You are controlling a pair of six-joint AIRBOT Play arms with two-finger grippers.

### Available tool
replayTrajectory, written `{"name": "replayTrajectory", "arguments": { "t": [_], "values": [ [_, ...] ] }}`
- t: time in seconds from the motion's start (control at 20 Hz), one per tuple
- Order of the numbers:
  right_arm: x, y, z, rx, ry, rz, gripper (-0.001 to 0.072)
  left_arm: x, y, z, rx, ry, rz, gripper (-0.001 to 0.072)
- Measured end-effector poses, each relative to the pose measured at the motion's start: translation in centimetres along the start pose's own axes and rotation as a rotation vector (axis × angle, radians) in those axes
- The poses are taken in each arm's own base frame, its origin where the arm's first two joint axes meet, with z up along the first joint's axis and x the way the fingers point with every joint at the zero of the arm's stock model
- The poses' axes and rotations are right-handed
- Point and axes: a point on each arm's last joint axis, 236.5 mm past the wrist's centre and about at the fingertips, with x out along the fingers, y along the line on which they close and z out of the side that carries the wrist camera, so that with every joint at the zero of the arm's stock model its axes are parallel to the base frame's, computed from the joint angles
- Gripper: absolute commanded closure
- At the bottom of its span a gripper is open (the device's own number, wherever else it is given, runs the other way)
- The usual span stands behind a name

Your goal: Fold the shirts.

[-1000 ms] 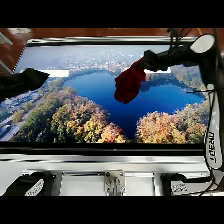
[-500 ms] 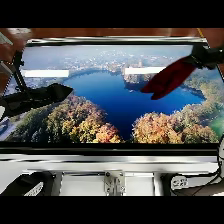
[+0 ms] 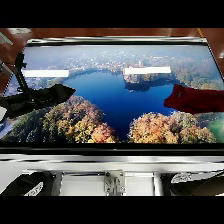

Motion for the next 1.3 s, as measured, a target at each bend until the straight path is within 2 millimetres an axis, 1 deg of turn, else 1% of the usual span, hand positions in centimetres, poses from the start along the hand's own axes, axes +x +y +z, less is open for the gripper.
{"name": "replayTrajectory", "arguments": {
  "t": [0.1, 0.2, 0.25, 0.35, 0.45, 0.5, 0.6, 0.7, 0.75, 0.8, 0.85, 0.95, 1.05, 1.15, 1.2, 1.25, 1.3],
  "values": [
    [-0.4, -4.9, -1.9, 0.116, 0.035, -0.048, 0.0645, 0.0, 0.0, 0.0, -0.011, 0.000, -0.001, 0.0669],
    [-0.5, -9.1, -5.1, 0.252, 0.095, -0.067, 0.0644, 0.0, 0.0, 0.0, -0.018, 0.001, -0.001, 0.0669],
    [-0.4, -10.7, -7.0, 0.316, 0.130, -0.069, 0.0644, 0.0, 0.0, 0.0, -0.020, 0.002, -0.001, 0.0669],
    [-0.1, -13.2, -11.1, 0.441, 0.189, -0.059, 0.0645, 0.0, 0.0, -0.1, -0.024, 0.002, -0.002, 0.0669],
    [0.5, -15.0, -14.9, 0.554, 0.212, -0.054, 0.0644, 0.0, -0.3, -0.1, -0.037, 0.003, -0.012, 0.0669],
    [0.9, -15.3, -16.6, 0.595, 0.221, -0.049, 0.0644, 0.0, -0.5, -0.1, -0.045, 0.003, -0.020, 0.0669],
    [2.3, -15.4, -19.7, 0.663, 0.239, -0.039, 0.0644, 0.0, -0.8, -0.1, -0.059, 0.005, -0.033, 0.0669],
    [4.1, -14.8, -22.1, 0.704, 0.260, -0.024, 0.0644, 0.0, -0.9, -0.1, -0.065, 0.004, -0.039, 0.0669],
    [4.8, -14.5, -22.8, 0.715, 0.262, -0.018, 0.0608, 0.0, -1.0, -0.1, -0.068, 0.004, -0.041, 0.0669],
    [5.4, -14.2, -23.3, 0.723, 0.262, -0.009, 0.0341, 0.0, -1.0, -0.1, -0.069, 0.004, -0.043, 0.0669],
    [5.7, -14.1, -23.5, 0.725, 0.258, -0.004, 0.0036, 0.0, -1.1, -0.1, -0.072, 0.005, -0.045, 0.0669],
    [5.8, -13.8, -23.7, 0.700, 0.252, 0.005, 0.0025, 0.0, -1.1, -0.1, -0.071, 0.004, -0.044, 0.0669],
    [4.9, -14.0, -23.8, 0.680, 0.247, -0.019, 0.0025, 0.1, -0.7, -0.1, -0.054, 0.005, -0.031, 0.0669],
    [2.7, -15.2, -23.8, 0.665, 0.229, -0.101, 0.0025, 0.2, 0.1, -0.1, -0.023, 0.005, 0.000, 0.0670],
    [1.0, -16.0, -23.0, 0.659, 0.190, -0.150, 0.0025, 0.4, 0.6, -0.1, -0.007, 0.007, 0.020, 0.0672],
    [-0.9, -16.5, -21.9, 0.648, 0.135, -0.192, 0.0026, 0.7, 1.4, -0.2, 0.011, 0.015, 0.046, 0.0672],
    [-3.0, -17.1, -20.0, 0.628, 0.053, -0.239, 0.0027, 1.1, 2.3, -0.4, 0.029, 0.033, 0.077, 0.0673]
  ]
}}
